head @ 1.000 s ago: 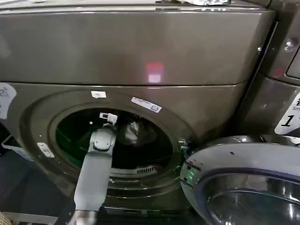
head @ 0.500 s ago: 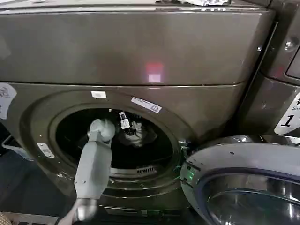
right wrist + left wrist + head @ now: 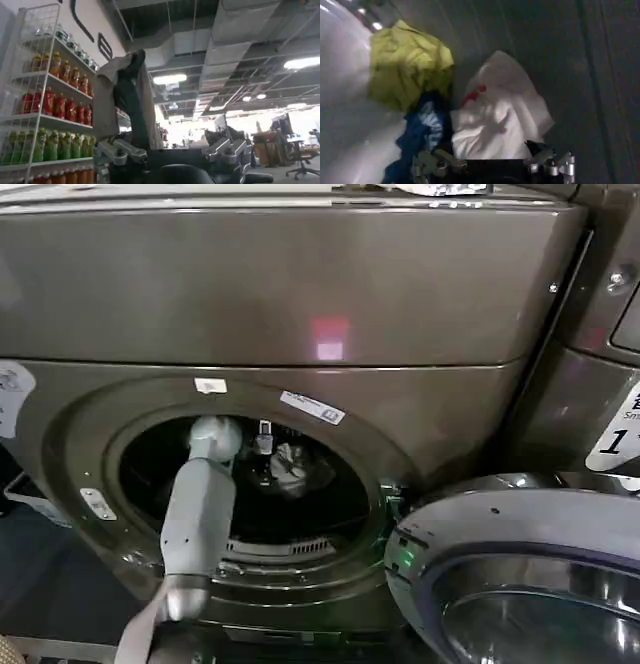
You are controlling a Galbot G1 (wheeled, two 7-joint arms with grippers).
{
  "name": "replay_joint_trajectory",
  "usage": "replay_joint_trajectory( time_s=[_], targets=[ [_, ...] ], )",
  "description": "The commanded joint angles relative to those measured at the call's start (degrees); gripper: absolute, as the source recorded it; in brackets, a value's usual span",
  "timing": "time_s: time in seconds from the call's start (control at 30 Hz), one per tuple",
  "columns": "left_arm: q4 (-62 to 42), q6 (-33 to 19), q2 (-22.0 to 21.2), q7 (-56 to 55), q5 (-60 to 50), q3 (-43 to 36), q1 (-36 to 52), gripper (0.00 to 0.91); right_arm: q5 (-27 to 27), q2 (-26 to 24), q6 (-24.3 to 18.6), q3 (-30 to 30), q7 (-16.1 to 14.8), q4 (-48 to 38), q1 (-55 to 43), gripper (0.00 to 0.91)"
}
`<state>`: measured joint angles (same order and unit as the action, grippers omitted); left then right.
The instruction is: Grasp the clothes from the dryer.
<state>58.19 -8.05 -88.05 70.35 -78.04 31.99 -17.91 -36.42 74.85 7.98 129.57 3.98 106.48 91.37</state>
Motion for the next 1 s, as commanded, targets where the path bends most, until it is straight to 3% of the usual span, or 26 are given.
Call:
replay_joint_trajectory(
  time_s=[0.03,0.43,0.8,0.83,0.87,0.93,1.0],
  targets=[
    [-7.2,2.9,0.3,-5.3,-3.1,0.4,1.2,0.907,0.2,0.1,-0.2,-0.4,-0.1,0.0,-0.3,0.907],
    [-14.8,2.1,0.6,-15.1,-6.5,0.6,4.1,0.907,1.8,0.8,-1.4,-2.0,-0.3,-1.1,-0.9,0.907],
    [-19.2,-0.4,0.3,-14.8,-4.7,0.5,4.8,0.907,1.7,1.1,-1.7,-2.2,-0.3,-0.8,-0.3,0.907],
    [-19.6,-0.7,0.2,-14.8,-4.8,0.6,4.8,0.455,1.7,1.1,-1.7,-2.1,-0.3,-0.9,-0.2,0.907],
    [-20.1,-1.6,0.2,-14.8,-4.8,0.7,4.9,0.114,1.7,1.0,-1.8,-2.0,-0.3,-1.0,-0.1,0.907],
    [-19.9,-2.6,0.1,-14.4,-4.7,0.7,4.8,0.000,1.7,1.0,-1.8,-1.9,-0.3,-1.2,-0.1,0.907],
    [-19.5,-3.0,0.1,-14.2,-4.6,0.7,4.7,0.000,1.7,1.1,-1.8,-2.0,-0.3,-1.1,-0.2,0.907]
  ],
)
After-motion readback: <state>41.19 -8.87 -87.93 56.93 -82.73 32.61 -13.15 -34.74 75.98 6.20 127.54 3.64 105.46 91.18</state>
